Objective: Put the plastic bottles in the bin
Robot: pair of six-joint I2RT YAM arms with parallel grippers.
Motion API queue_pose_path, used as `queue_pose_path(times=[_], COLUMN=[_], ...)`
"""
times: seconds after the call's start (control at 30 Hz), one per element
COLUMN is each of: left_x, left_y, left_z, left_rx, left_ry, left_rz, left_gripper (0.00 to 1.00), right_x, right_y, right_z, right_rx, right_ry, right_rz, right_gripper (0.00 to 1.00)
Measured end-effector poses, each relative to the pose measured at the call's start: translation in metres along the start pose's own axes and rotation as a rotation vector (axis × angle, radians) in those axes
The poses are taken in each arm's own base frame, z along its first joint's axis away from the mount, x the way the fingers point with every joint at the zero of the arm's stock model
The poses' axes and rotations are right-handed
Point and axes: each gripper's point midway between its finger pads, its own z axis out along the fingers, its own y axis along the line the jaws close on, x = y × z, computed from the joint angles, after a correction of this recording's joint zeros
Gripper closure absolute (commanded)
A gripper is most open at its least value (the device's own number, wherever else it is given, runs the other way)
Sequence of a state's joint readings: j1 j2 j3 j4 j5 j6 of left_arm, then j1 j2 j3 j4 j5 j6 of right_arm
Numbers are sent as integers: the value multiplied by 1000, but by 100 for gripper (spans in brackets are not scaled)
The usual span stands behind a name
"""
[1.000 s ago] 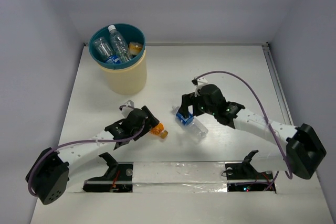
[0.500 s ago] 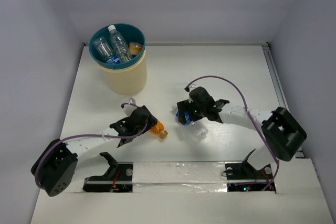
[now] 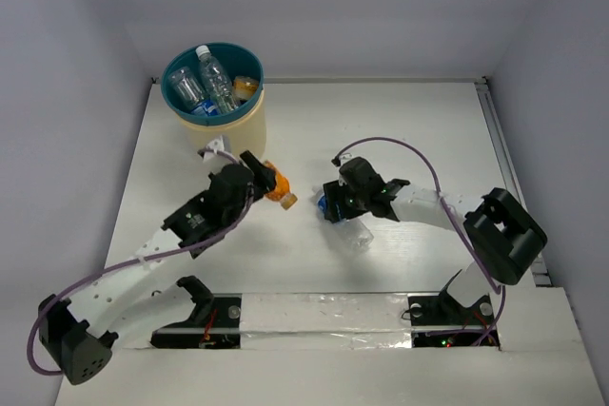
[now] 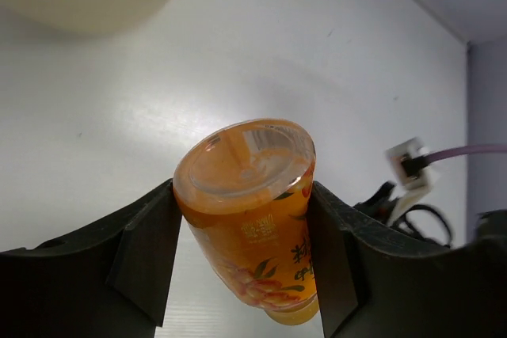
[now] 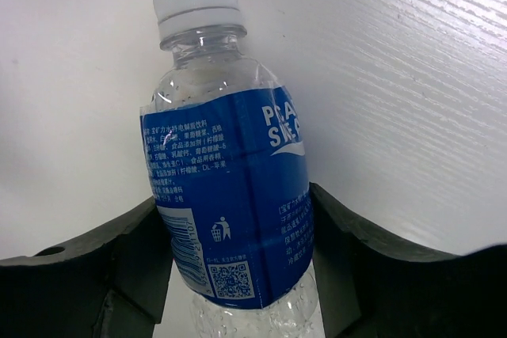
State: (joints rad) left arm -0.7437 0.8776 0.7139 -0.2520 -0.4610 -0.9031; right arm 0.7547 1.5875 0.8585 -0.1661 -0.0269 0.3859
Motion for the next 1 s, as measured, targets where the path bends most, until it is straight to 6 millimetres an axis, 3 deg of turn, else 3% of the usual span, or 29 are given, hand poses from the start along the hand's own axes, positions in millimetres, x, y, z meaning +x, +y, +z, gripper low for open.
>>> queue_pose_path(times=[0.03, 0.23, 0.33, 0.43, 0.53, 0.67, 0.8, 0.83, 0.87, 0.9, 1.0], left_x=[-15, -169, -239, -283, -295, -283, -274, -272, -272, -271, -264], left_y=[-10, -79, -95, -99, -97, -77, -59, -56, -55, -54, -51], left_z=[-4, -25, -18, 5, 38, 84, 110, 113, 115, 116, 119], left_rx=[16, 55, 10, -87, -185, -329, -430, -447, -452, -461, -474], left_ry=[-30, -323, -460, -542, -557, -520, -510, -513, -523, -533, -538], left_rz=[2, 35, 57, 111, 191, 319, 410, 427, 433, 441, 457], left_gripper=[62, 62, 62, 62, 62, 62, 55, 51, 31, 22, 3], right_x=[-2, -30, -41, -48, -52, -58, -61, -62, -63, -64, -67], right_y=[2, 22, 31, 38, 42, 48, 53, 54, 55, 57, 63], right_z=[-3, -29, -44, -56, -63, -69, -74, -75, -76, -78, -87], right_rx=[-9, -104, -152, -190, -217, -245, -269, -275, -283, -290, -321], right_ry=[-11, -139, -205, -249, -270, -295, -309, -313, -317, -319, -334], right_rz=[4, 19, 25, 33, 37, 36, 34, 33, 32, 34, 33], right_gripper=[47, 47, 47, 46, 46, 46, 46, 46, 46, 46, 46])
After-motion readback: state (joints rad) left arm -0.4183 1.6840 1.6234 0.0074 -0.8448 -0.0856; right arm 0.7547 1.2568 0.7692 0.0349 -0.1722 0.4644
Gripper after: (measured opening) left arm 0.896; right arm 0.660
